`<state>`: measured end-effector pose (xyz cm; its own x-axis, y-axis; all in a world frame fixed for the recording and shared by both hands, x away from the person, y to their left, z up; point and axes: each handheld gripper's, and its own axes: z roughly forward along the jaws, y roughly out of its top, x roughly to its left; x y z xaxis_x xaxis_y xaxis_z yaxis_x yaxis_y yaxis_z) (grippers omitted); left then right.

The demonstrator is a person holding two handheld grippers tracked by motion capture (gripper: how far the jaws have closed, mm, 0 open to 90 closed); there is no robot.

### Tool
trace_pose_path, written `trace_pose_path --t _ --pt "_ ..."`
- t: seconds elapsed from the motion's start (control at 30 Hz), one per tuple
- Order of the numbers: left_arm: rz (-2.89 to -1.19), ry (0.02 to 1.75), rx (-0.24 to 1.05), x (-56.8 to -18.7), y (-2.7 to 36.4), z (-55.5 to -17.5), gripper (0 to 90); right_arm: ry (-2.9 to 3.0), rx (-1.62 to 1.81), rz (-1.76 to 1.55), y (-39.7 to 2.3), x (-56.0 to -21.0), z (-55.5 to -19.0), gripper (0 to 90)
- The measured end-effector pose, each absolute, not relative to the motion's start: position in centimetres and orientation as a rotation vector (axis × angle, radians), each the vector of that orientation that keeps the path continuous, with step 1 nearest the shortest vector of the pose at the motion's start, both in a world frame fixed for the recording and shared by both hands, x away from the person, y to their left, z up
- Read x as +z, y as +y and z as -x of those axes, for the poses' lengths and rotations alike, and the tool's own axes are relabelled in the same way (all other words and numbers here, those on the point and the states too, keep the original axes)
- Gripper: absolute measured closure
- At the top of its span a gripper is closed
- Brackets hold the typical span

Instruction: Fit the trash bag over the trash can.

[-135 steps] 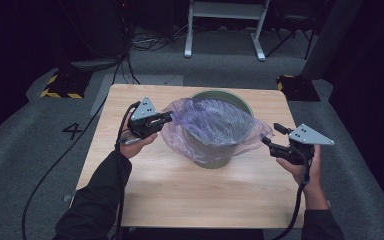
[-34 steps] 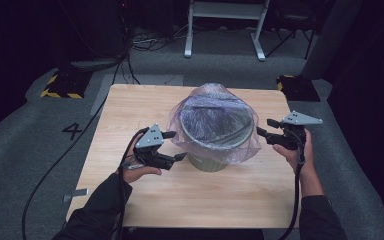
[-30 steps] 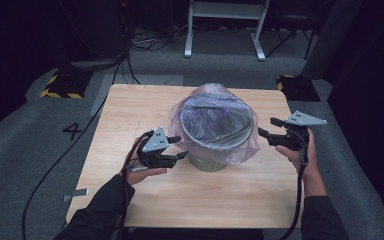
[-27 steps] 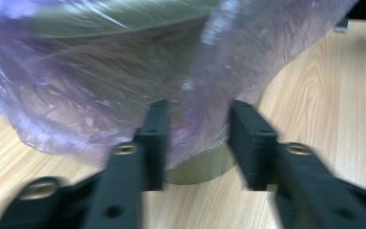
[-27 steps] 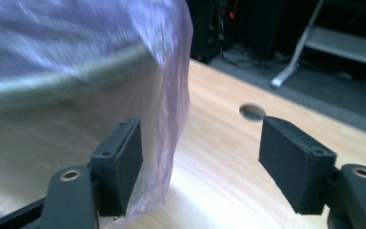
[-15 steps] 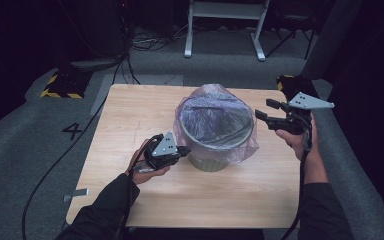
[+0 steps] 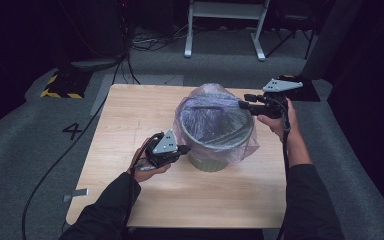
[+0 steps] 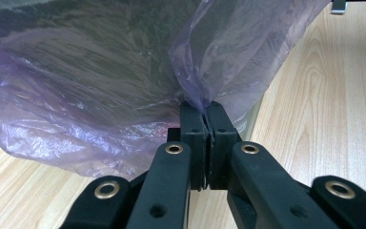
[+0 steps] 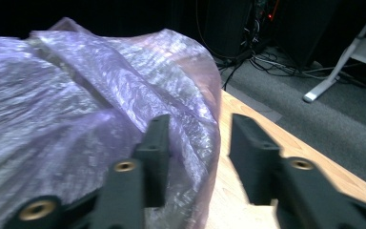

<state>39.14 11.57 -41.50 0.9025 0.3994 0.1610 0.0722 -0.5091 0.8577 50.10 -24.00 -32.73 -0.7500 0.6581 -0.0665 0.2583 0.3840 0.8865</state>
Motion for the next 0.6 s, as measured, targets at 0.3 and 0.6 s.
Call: trace_pose_path --t 0.3,0.6 --pt "-2.094 0.301 0.400 -41.6 11.7 -39.2 89.8 2.152 1.337 -0.850 -24.2 -32.7 -50.3 90.0" --pt "-2.147 0.274 0.397 -42.1 11.1 -39.3 90.0 2.069 1.318 -1.044 -25.1 -33.1 -51.7 90.0"
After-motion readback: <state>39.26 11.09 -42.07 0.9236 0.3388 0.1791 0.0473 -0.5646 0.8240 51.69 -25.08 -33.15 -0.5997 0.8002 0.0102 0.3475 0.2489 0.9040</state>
